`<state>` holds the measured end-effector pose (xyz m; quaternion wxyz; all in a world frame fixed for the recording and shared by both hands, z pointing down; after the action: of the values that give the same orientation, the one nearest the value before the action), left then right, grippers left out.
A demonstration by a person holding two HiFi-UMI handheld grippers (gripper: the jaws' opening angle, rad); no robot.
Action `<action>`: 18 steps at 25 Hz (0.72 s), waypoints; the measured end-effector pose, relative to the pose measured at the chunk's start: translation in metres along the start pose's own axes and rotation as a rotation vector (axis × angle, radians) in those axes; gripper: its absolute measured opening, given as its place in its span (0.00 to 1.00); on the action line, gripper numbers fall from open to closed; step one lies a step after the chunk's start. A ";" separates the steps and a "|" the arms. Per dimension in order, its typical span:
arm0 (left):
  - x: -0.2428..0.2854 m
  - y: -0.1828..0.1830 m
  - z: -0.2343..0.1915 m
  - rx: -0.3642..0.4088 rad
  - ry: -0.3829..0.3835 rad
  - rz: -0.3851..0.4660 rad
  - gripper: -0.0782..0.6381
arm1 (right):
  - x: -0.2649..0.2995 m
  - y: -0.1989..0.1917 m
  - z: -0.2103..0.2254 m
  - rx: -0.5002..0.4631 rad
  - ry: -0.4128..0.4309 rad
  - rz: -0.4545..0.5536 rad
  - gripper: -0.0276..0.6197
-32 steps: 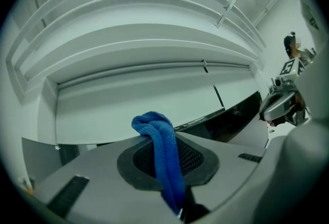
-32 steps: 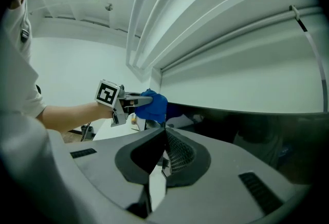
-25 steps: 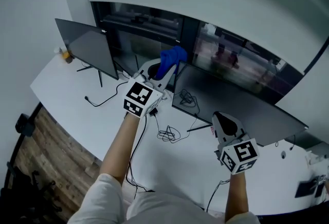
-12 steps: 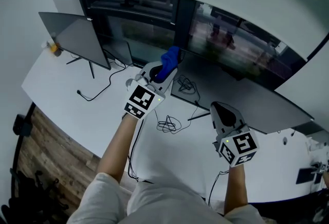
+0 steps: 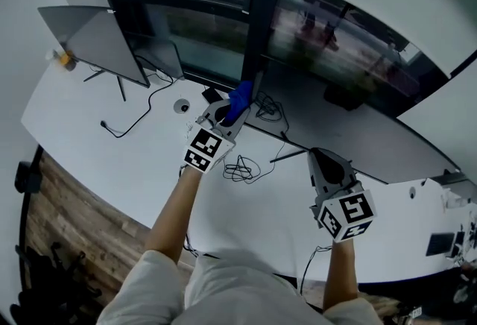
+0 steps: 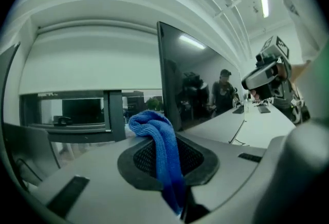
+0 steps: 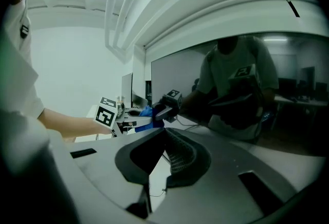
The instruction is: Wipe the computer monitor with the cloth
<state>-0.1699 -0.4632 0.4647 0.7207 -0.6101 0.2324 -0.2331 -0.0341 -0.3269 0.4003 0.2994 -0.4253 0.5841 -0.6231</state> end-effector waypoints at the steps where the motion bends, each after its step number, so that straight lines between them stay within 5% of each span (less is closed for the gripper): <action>1: -0.001 -0.003 -0.001 -0.021 0.001 0.020 0.19 | 0.000 -0.003 0.001 -0.001 0.000 -0.008 0.06; 18: -0.002 -0.116 0.016 -0.177 0.070 -0.092 0.19 | -0.022 -0.050 0.008 0.018 -0.047 -0.102 0.06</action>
<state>-0.1676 -0.4662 0.5816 0.6440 -0.6730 0.2489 -0.2654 -0.0106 -0.3043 0.4452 0.2846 -0.4662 0.5488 -0.6329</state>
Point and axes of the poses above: the fingertips, and each gripper's own axes: x forward along the fingers, z to its right, y out of its top, the point moved 1 cm from there along -x, backward along the fingers, and after that the axes turned 11 degrees about z, right-handed, at the moved point
